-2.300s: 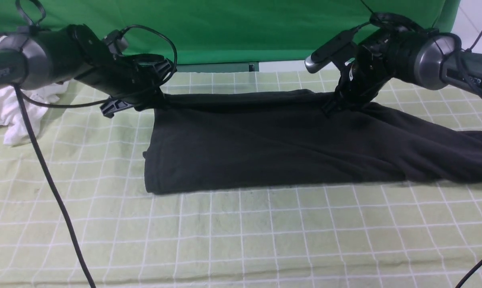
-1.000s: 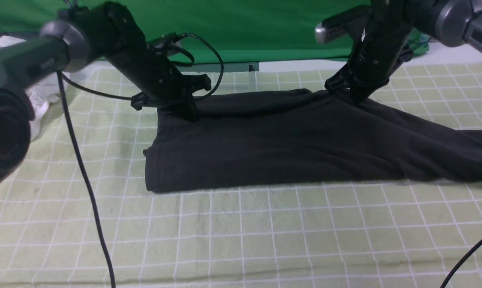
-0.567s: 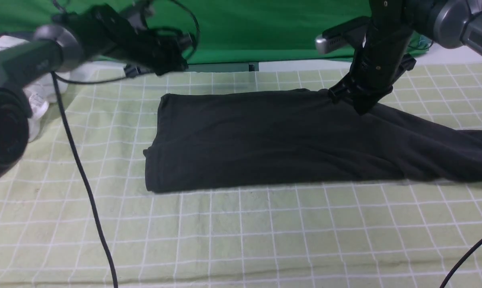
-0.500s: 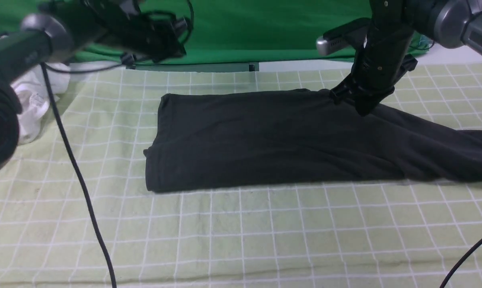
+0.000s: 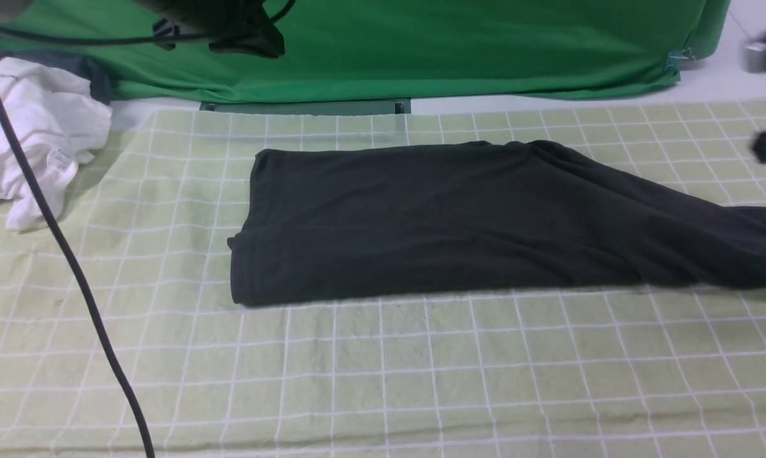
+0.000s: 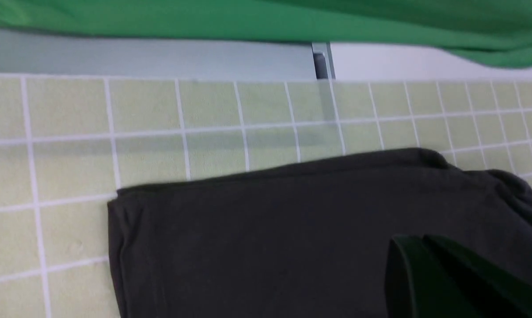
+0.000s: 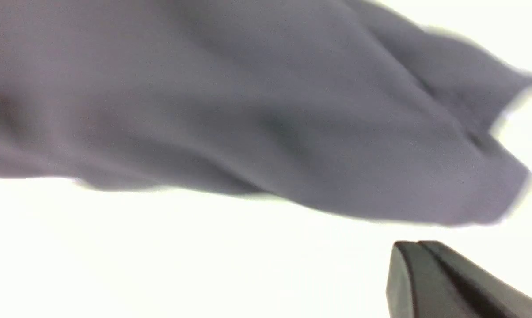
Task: Fold a long-sleeved shirt over a green coffee tablecloth.
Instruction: 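Pull the folded dark garment lengthwise by its ends to straighten it flat on the table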
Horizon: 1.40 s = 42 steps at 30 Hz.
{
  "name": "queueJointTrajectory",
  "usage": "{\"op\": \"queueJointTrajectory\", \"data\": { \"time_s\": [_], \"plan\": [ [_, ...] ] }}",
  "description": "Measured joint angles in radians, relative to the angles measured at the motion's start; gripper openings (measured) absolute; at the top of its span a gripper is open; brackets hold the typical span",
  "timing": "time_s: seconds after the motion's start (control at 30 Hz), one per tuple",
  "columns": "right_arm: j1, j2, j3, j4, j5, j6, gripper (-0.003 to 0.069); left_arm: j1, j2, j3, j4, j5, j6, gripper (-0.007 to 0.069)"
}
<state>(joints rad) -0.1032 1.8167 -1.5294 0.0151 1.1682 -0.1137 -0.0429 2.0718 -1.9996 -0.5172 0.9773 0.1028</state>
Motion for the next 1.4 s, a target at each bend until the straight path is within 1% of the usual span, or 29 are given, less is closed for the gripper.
{"op": "queueJointTrajectory", "data": {
  "time_s": [0.03, 0.07, 0.1, 0.17, 0.23, 0.27, 0.33, 0.5, 0.57, 0.7, 0.83, 0.97, 1.07, 1.13, 1.23, 1.27, 1.33, 1.4],
  "plan": [
    [-0.05, 0.001, 0.029, 0.024, -0.035, -0.003, 0.0057, 0.0, 0.0, 0.0, 0.001, 0.001, 0.0, 0.0013],
    [-0.079, 0.004, 0.039, 0.043, -0.054, -0.005, 0.0079, 0.0, 0.0, 0.0, 0.002, 0.003, 0.0, 0.0013],
    [-0.113, 0.01, 0.054, 0.068, -0.1, -0.012, 0.0123, 0.0, 0.0, 0.0, 0.002, 0.005, 0.001, 0.0013],
    [-0.149, 0.023, 0.064, 0.091, -0.182, -0.021, 0.0218, 0.0, 0.0, 0.0, 0.002, 0.005, 0.003, 0.0013],
    [-0.164, 0.033, 0.065, 0.103, -0.24, -0.023, 0.0271, 0.0, 0.0, 0.0, 0.003, 0.005, 0.009, 0.0013],
    [-0.178, 0.055, 0.065, 0.113, -0.299, -0.023, 0.0308, 0.0, 0.0, 0.0, 0.005, 0.005, 0.019, 0.0013],
    [-0.179, 0.075, 0.065, 0.115, -0.308, -0.023, 0.0315, 0.0, 0.0, 0.0, 0.005, 0.005, 0.029, 0.0013],
    [-0.171, 0.146, 0.065, 0.12, -0.248, -0.041, 0.0315, 0.0, 0.001, 0.0, 0.009, 0.005, 0.034, 0.0013],
    [-0.166, 0.182, 0.065, 0.123, -0.182, -0.08, 0.0315, 0.0, 0.001, 0.0, 0.014, 0.005, 0.037, 0.0013],
    [-0.165, 0.205, 0.065, 0.124, -0.121, -0.123, 0.0315, 0.0, 0.001, 0.0, 0.014, 0.005, 0.038, 0.0013],
    [-0.165, 0.226, 0.065, 0.121, -0.124, -0.17, 0.0315, 0.0, 0.003, 0.0, 0.014, 0.003, 0.038, 0.0013],
    [-0.165, 0.243, 0.065, 0.12, -0.159, -0.183, 0.0311, 0.0, 0.005, 0.0, 0.015, 0.003, 0.038, 0.0013],
    [-0.165, 0.246, 0.065, 0.12, -0.168, -0.187, 0.029, 0.0, 0.005, 0.0, 0.015, 0.004, 0.038, 0.0013],
    [-0.165, 0.247, 0.065, 0.118, -0.171, -0.195, 0.0241, 0.0, 0.005, 0.0, 0.016, 0.005, 0.038, 0.0013],
    [-0.165, 0.247, 0.059, 0.115, -0.169, -0.21, 0.0079, 0.0, 0.005, 0.0, 0.016, 0.005, 0.038, 0.0013],
    [-0.165, 0.247, 0.054, 0.116, -0.164, -0.21, 0.005, 0.0, 0.005, 0.0, 0.016, 0.005, 0.038, 0.0013],
    [-0.165, 0.248, 0.029, 0.116, -0.141, -0.212, 0.0031, 0.0, 0.005, 0.0, 0.016, 0.008, 0.038, 0.0013],
    [-0.165, 0.247, 0.006, 0.116, -0.127, -0.213, 0.0029, 0.0, 0.005, 0.0, 0.017, 0.013, 0.037, 0.0013]
  ]
}}
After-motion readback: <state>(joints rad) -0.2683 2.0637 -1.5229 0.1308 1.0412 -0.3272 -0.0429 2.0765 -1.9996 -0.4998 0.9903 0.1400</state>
